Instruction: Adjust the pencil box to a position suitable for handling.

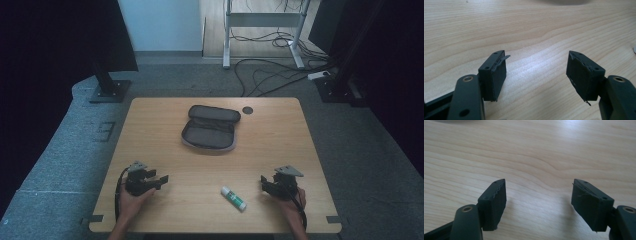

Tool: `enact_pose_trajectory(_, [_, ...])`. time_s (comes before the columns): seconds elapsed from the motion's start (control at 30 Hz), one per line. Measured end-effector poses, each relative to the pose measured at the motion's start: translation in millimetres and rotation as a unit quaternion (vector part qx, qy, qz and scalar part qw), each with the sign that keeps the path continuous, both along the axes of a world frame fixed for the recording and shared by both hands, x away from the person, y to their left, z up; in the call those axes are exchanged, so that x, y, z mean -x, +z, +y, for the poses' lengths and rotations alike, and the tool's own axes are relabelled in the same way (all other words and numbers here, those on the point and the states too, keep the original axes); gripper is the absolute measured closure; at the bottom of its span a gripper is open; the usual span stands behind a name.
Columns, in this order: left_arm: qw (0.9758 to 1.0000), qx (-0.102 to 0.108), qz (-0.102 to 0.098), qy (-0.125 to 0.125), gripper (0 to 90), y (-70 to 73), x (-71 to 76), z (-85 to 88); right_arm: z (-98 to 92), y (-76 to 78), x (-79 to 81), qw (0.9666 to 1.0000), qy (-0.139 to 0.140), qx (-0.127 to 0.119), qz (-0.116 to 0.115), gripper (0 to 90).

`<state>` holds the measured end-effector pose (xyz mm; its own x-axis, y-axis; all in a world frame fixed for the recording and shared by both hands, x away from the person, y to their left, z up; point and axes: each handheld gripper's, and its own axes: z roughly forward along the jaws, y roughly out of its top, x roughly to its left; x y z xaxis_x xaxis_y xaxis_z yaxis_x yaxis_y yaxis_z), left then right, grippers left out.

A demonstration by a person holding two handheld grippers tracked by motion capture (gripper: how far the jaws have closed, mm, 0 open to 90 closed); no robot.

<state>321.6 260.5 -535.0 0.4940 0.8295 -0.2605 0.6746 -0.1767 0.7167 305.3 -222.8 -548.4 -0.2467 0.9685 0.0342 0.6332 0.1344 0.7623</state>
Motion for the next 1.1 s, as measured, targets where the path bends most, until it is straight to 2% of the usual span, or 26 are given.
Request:
enact_pose_trajectory(0.2, [0.9999, 0.01, -0.003, 0.002, 33.2, 7.7, -9.8, -5.7, 11.4, 1.4, -1.8, 0.9999, 0.01, 0.003, -0.013, 30.3])
enact_pose_trajectory(0.33, [0.9999, 0.014, -0.005, 0.003, 34.1, 14.6, -21.7, -16.0, 21.2, 3.1, -4.7, 0.9996, 0.023, 0.003, -0.016, 31.9])
enact_pose_trajectory(0.5, [0.9999, 0.01, -0.009, 0.009, 35.7, 24.4, -42.5, -30.5, 26.3, 7.6, -6.2, 0.9991, 0.037, 0.0, -0.022, 32.2])
enact_pose_trajectory(0.67, [0.9998, 0.011, -0.006, 0.012, 37.5, 29.2, -54.6, -36.1, 23.6, 9.9, -4.1, 0.999, 0.038, -0.009, -0.023, 32.4])
enact_pose_trajectory(0.8, [0.9998, 0.005, -0.008, 0.015, 39.3, 34.2, -65.1, -41.1, 18.4, 11.3, -1.7, 0.9989, 0.034, -0.022, -0.024, 33.1])
enact_pose_trajectory(1.1, [0.9997, -0.017, -0.013, 0.013, 39.6, 39.3, -86.5, -52.7, 15.3, 9.4, 2.2, 0.9987, 0.039, -0.025, -0.021, 33.6])
